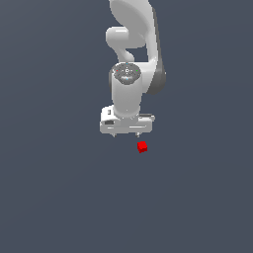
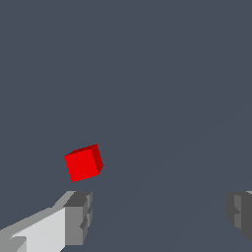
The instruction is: Pick up the red cube and move it to a goal position.
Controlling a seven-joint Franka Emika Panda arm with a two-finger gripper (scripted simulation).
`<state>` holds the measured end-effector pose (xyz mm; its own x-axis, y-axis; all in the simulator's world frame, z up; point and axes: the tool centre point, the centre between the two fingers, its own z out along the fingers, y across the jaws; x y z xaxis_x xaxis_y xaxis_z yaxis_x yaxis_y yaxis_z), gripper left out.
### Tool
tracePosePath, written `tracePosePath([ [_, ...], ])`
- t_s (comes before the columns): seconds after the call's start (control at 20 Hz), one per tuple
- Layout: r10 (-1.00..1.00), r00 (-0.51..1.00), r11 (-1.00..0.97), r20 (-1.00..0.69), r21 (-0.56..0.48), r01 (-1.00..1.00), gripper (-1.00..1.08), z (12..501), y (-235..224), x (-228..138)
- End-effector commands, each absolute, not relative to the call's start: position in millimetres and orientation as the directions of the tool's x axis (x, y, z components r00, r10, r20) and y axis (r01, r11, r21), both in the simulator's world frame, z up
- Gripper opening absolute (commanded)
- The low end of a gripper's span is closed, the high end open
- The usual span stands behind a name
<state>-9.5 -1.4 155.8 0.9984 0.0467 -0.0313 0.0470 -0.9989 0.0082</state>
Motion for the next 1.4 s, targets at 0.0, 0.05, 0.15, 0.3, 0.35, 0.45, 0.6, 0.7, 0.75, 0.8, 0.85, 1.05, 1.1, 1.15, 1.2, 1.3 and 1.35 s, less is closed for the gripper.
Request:
tracePosePath([
  [0.0,0.047,0.998,-0.999,-0.031,0.008,0.047,1.0,155.8,-1.4,-9.5],
  [0.05,0.047,0.998,-0.999,-0.031,0.008,0.048,1.0,155.6,-1.2,-9.5],
  [0.15,0.051,0.998,-0.999,-0.031,0.008,0.052,1.0,153.4,0.1,-9.8],
  [0.3,0.066,0.997,-0.998,-0.029,0.007,0.066,1.0,146.3,4.6,-10.5],
  [0.35,0.072,0.997,-0.997,-0.028,0.007,0.073,1.0,142.8,6.8,-10.9],
  [0.45,0.089,0.996,-0.996,-0.026,0.005,0.09,1.0,134.3,12.2,-11.9],
  [0.6,0.123,0.992,-0.992,-0.022,0.004,0.123,1.0,117.2,22.9,-14.0],
  [0.7,0.151,0.988,-0.989,-0.019,0.002,0.151,1.0,103.0,31.8,-15.9],
  [0.75,0.167,0.986,-0.986,-0.017,0.001,0.167,1.0,94.9,36.9,-17.0],
  [0.8,0.183,0.983,-0.983,-0.015,0.0,0.183,1.0,86.5,42.1,-18.3],
  [0.85,0.199,0.98,-0.98,-0.013,0.0,0.199,1.0,78.4,47.2,-19.6],
  [1.05,0.252,0.968,-0.968,-0.006,-0.002,0.252,1.0,50.5,64.1,-24.0],
  [1.1,0.263,0.965,-0.965,-0.005,-0.002,0.263,1.0,44.8,67.5,-24.9],
  [1.15,0.273,0.962,-0.962,-0.004,-0.002,0.273,1.0,39.6,70.6,-25.8],
  [1.2,0.281,0.96,-0.96,-0.003,-0.002,0.281,1.0,35.0,73.3,-26.6],
  [1.3,0.295,0.955,-0.955,-0.001,-0.002,0.295,1.0,27.6,77.7,-27.8],
  [1.35,0.301,0.954,-0.954,-0.001,-0.002,0.301,1.0,24.7,79.3,-28.3],
])
